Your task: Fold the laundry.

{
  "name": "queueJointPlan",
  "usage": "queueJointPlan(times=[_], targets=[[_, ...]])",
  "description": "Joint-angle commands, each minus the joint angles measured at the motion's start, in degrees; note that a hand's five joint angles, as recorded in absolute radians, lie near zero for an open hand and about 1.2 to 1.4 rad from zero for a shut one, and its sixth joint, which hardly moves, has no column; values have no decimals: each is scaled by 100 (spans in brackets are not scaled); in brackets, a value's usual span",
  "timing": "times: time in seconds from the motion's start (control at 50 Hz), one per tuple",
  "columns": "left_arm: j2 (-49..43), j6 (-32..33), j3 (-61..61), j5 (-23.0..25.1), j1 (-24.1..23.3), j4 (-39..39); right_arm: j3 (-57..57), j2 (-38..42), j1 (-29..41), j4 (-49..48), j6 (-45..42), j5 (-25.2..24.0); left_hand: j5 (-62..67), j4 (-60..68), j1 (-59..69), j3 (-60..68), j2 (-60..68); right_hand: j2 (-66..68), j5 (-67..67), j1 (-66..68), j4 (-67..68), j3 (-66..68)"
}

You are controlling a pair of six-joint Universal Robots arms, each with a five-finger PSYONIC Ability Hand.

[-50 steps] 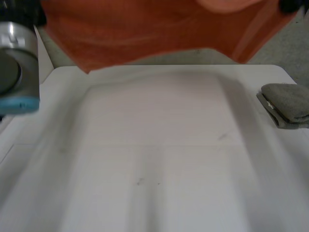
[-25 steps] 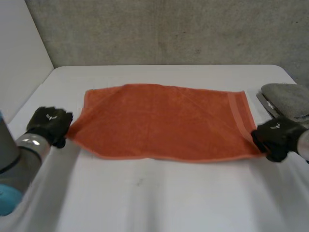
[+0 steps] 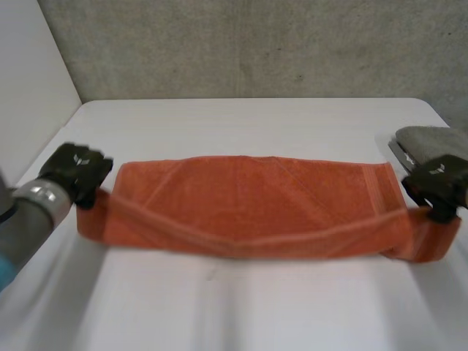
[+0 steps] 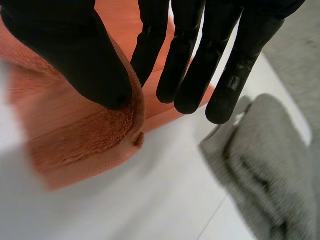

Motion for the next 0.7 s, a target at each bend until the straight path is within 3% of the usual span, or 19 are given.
queueJointPlan(times=[0.02,0.1,0.26,0.52,0.56,0.58,0.6,0.7], targets=[[-1932,-378,2011,-795,-310,272,-1426,1368,707,-831,229,896,1382,1108,1443,1163,1122,1252,1319,2313,1193,1176],[-2697,-370,2926,-1060,-432,473,-2120,1992,795,-1314,255,958,1382,1108,1443,1163,1122,1252,1319,2313,1193,1176],[-3674,-291,4096,-1131,-521,1291,-3509,3162,1041,-1851,247,1230,1382,1108,1443,1163,1122,1252,1319,2313,1193,1176],[-4695,-79,5188,-1262,-582,1362,-5144,4516,1050,-2458,211,1380,1382,1108,1443,1163,1122,1252,1319,2313,1193,1176],[-4722,-62,5083,-1192,-600,1415,-5285,4612,1050,-2458,229,1406,-1580,-1854,-1519,-1799,-1840,858,926,1919,800,783],[-4713,-53,5013,-1192,-617,1476,-5355,4656,1076,-2440,229,1432,-3791,-4065,-3730,-4011,-4051,-5748,-5681,-4687,-5807,-5824],[-4687,-44,4856,-1183,-670,1616,-5356,4648,1103,-2423,246,1450,-5618,-5892,-5557,-5837,-5878,-5748,-5681,-4687,-5807,-5824],[-4055,-35,4100,-1209,-828,2372,-5181,4140,1226,-2388,623,1722,-5618,-5892,-5557,-5837,-5878,-5748,-5681,-4687,-5807,-5824]])
